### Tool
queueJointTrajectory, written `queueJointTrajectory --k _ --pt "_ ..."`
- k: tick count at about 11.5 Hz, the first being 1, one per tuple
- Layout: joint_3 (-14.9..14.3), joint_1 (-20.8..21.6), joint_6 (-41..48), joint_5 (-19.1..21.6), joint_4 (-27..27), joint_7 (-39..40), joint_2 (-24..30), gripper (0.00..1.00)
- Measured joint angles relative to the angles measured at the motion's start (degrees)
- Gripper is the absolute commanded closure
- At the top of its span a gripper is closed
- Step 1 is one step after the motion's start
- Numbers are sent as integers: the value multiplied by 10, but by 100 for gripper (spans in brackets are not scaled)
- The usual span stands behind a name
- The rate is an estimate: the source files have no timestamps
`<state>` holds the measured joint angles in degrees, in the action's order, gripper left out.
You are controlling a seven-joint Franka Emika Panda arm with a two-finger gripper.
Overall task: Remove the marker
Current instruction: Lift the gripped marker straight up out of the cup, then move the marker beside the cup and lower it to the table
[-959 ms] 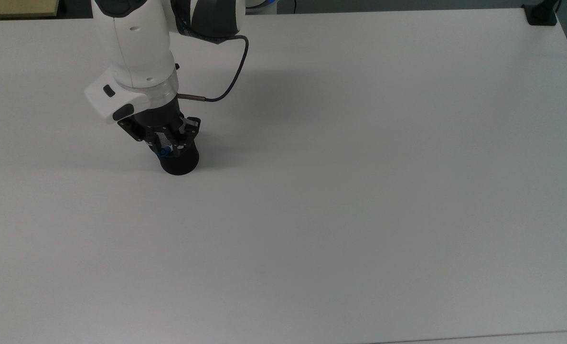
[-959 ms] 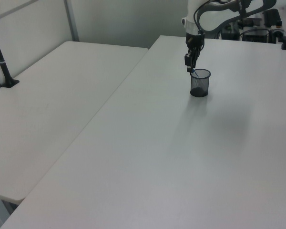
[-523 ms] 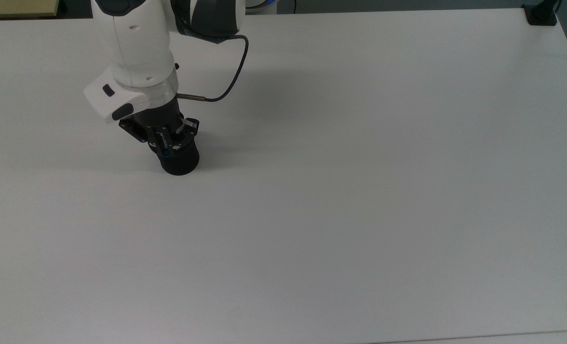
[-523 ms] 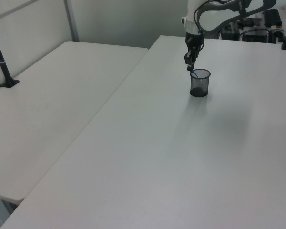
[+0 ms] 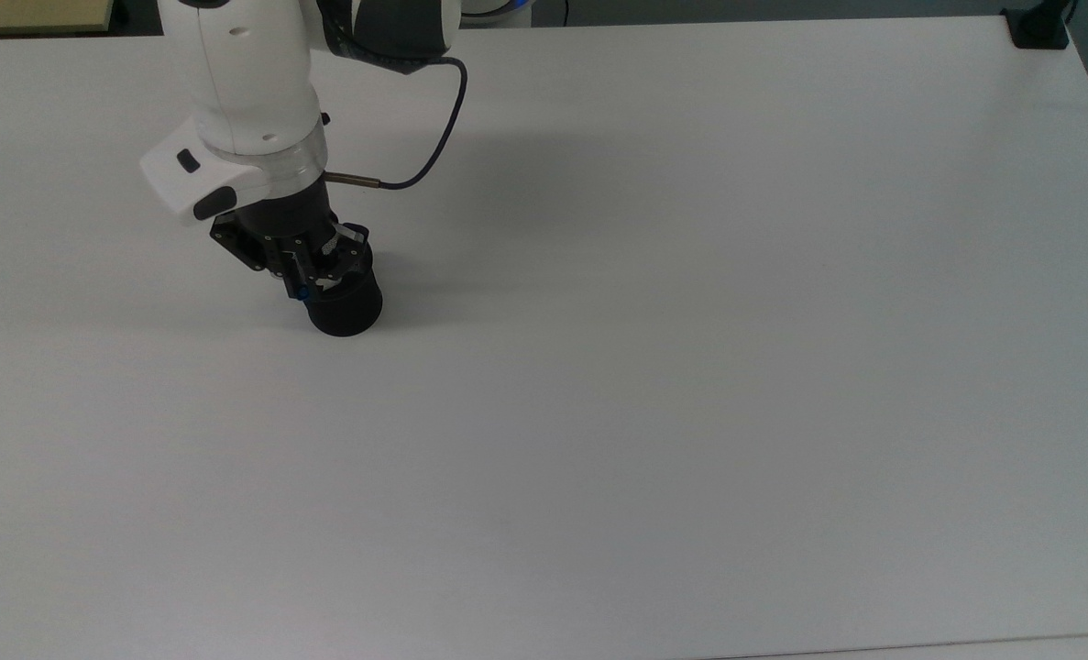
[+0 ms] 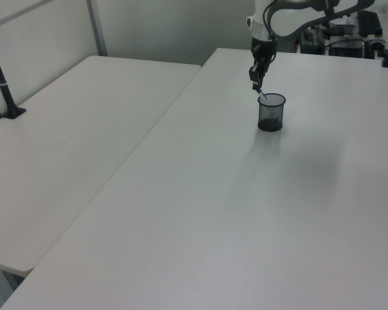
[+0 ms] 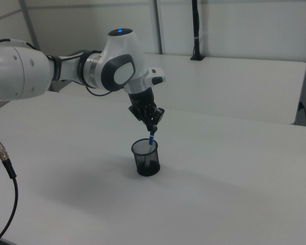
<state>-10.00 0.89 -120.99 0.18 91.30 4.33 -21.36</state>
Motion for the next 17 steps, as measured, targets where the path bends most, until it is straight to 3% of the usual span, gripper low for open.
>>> queueJointTrajectory --k 4,9,14,17 --pt "-1 0 0 7 -16 -1 7 100" --pt "0 7 9 18 -50 -10 70 100" --pt "3 77 134 46 -46 -28 63 100" --pt "4 118 149 47 -28 -42 24 100"
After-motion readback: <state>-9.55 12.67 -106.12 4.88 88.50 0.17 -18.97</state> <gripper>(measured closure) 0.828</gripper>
